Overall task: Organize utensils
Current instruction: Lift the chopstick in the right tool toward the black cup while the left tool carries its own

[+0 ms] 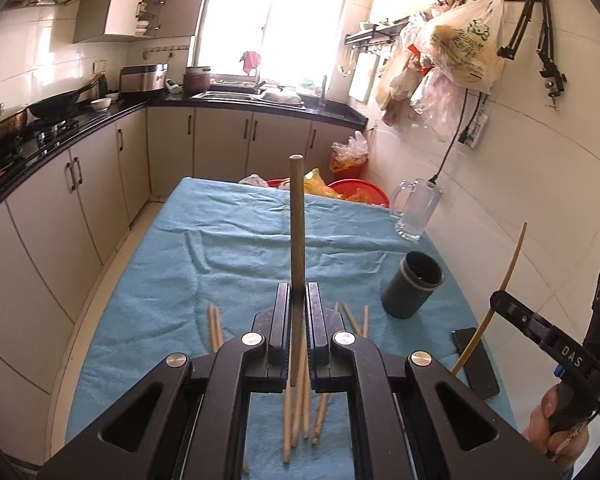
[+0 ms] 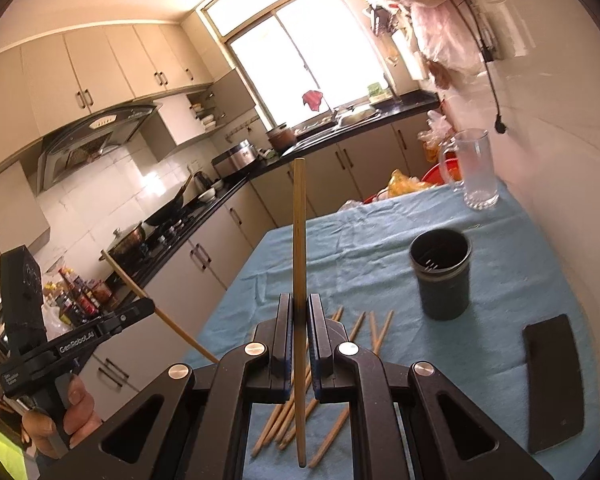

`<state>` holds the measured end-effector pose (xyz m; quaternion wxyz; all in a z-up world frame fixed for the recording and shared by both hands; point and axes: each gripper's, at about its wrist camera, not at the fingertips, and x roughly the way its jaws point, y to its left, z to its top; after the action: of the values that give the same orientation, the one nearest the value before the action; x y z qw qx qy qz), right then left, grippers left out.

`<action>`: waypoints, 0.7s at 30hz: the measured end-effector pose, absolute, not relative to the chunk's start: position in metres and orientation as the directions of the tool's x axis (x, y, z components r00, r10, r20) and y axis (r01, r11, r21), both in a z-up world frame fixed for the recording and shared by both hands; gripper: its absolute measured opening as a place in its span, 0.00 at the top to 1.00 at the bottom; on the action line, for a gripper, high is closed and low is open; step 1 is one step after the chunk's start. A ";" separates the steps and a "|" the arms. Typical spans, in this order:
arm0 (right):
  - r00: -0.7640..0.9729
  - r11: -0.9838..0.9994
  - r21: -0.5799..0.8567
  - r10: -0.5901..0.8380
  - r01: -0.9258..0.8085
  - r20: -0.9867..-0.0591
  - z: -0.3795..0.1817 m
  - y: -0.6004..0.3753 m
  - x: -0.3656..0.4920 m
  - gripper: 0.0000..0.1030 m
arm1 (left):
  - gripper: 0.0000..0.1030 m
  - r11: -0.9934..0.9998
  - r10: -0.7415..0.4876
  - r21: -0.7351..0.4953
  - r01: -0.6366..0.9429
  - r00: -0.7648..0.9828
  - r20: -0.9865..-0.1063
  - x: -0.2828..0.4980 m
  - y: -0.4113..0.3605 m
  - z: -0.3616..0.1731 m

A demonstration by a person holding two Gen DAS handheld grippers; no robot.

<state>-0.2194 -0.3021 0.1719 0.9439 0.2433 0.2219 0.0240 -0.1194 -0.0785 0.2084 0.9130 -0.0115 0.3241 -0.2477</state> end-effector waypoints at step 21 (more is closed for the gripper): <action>0.937 0.828 0.517 -0.027 0.216 -0.348 0.197 -0.400 -0.214 0.93 | 0.94 0.778 -0.587 -0.182 0.601 0.592 -0.552 -0.100 -0.193 0.253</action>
<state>-0.2139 -0.4000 0.1970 0.9418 0.2858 0.1650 -0.0646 -0.1002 -0.1930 0.2532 0.8922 0.0117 0.3051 -0.3327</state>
